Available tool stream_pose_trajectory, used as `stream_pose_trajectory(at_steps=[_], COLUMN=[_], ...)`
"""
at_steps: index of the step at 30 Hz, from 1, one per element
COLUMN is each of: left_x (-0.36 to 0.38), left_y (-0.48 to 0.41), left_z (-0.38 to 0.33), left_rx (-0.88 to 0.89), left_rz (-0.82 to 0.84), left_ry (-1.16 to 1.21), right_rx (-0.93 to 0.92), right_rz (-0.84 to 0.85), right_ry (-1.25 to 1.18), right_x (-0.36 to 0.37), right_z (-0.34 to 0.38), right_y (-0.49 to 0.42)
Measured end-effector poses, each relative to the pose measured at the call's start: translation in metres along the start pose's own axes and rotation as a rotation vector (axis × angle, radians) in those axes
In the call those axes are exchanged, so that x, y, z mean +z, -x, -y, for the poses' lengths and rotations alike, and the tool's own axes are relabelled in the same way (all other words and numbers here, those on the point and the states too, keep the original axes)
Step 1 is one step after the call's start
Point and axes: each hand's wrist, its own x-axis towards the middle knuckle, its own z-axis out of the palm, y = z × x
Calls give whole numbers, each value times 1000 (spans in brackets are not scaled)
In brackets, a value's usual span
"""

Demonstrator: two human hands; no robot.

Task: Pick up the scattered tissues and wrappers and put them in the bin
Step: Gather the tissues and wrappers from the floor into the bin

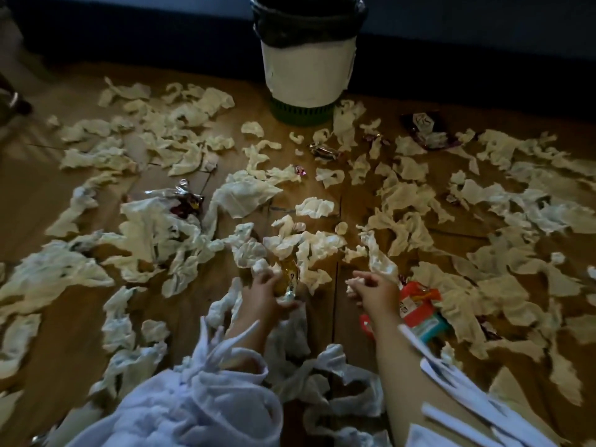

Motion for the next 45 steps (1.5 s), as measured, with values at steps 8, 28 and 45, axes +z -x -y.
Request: stream_pose_trajectory(at_steps=[8,28,45], left_x=[20,-33,-57], left_y=[2,11,-8], left_z=[3,68,40], left_rx=[48,-330,-201], left_rz=[-26,-308,-277], left_ry=[155,445,872], right_rx=[118,-329,-331], right_rz=[-15,206,291], right_ry=[-235,590,541], right_x=[6,77,72], right_z=[5,-10,5], right_y=[-8,21,25])
